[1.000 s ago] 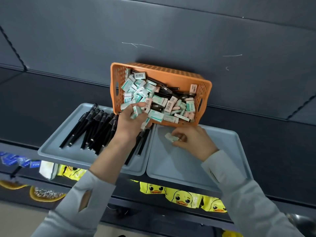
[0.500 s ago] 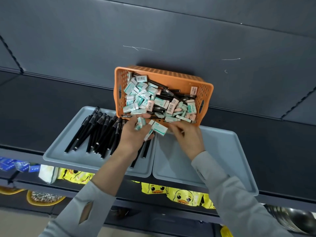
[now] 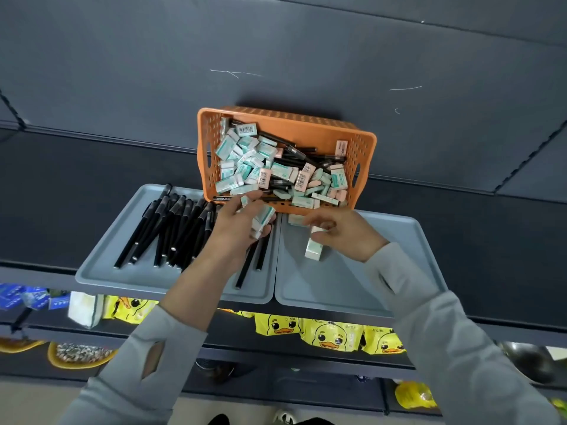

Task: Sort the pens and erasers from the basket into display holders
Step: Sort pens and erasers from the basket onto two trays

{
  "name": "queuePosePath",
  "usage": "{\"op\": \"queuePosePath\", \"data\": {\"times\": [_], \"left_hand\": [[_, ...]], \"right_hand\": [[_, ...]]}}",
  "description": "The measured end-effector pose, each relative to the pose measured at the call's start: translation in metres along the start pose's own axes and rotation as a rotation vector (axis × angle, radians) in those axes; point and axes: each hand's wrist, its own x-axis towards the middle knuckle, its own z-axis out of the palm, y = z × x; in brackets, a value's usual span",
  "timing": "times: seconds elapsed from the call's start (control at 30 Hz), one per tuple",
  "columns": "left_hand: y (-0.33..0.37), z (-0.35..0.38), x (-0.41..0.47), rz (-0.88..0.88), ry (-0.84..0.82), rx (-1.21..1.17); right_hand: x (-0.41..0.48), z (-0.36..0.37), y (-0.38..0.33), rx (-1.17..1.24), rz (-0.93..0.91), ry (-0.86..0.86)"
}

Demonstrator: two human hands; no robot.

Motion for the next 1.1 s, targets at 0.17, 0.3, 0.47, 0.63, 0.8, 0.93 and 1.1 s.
{"op": "queuePosePath", "data": {"times": [0.17,0.3,0.47,0.63,0.8,0.93,1.1], "left_hand": [[-0.003,-0.004,-0.004,-0.025,-0.076,0.044],[-0.005,-0.006,-0.006,0.004,-0.108,0.097],[-0.01,-0.009,-0.008,0.019,-0.14,0.102],[-0.011,-0.007,-0.012,0.052,-0.157,0.133],[-0.014,0.001,-0.014,0.1,-0.148,0.228],[-0.018,0.009,-0.017,0.102,-0.193,0.252],[-0.015,0.002,-0.014,0.102,-0.141,0.218]], "right_hand": [[-0.002,0.03,-0.003,-0.23,0.007,0.285],[-0.008,0.04,-0.006,-0.311,0.048,0.252],[-0.002,0.045,0.004,-0.349,-0.052,0.353],[0.002,0.052,0.005,-0.293,-0.069,0.5],[-0.007,0.05,-0.028,0.474,0.045,0.425],[-0.009,0.052,-0.037,0.671,0.067,0.38],[-0.019,0.038,-0.018,0.712,0.14,0.421]]}}
